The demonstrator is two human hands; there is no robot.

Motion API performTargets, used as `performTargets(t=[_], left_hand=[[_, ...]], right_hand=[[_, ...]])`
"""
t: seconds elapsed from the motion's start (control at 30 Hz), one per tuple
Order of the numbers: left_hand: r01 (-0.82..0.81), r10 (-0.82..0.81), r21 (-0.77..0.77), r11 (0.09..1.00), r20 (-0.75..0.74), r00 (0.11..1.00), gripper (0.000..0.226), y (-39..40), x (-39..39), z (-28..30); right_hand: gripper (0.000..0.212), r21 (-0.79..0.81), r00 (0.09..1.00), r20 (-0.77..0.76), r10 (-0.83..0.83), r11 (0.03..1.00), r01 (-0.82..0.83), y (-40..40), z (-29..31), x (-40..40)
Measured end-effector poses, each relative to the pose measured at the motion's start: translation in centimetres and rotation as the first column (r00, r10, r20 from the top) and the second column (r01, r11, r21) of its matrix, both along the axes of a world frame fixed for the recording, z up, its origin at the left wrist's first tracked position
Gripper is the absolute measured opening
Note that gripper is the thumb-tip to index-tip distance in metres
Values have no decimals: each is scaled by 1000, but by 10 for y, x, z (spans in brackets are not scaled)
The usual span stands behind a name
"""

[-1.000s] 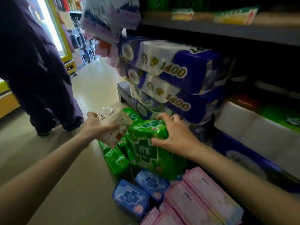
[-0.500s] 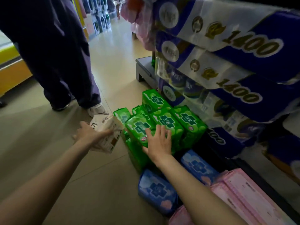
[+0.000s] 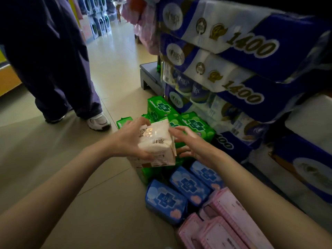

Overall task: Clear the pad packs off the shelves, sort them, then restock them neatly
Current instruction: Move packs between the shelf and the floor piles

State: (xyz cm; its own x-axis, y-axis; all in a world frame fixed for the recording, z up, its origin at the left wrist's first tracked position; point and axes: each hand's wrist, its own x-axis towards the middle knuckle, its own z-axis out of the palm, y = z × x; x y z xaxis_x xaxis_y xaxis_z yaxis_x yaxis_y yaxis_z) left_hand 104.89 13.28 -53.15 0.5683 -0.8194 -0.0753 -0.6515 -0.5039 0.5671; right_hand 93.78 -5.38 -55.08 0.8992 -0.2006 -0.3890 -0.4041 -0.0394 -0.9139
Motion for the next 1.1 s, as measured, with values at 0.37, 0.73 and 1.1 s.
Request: performTargets(t=[0.37,0.73,1.1], left_hand=[[283,-274,-50,958,142,951,106,-98,-77,0],[477,-414,-46,878,-574,706,73,-218,-201,8],[869,-817,398,295,-367,445,54,-206,-319,-53]], right_hand=[[44,-259,949,61,-311,913,316,-76,15,-102],[50,-354,954,-78,-290,903,245,-139,51,-301],[45,-302,881,-470,61,926,-225,-97,-5,-415]])
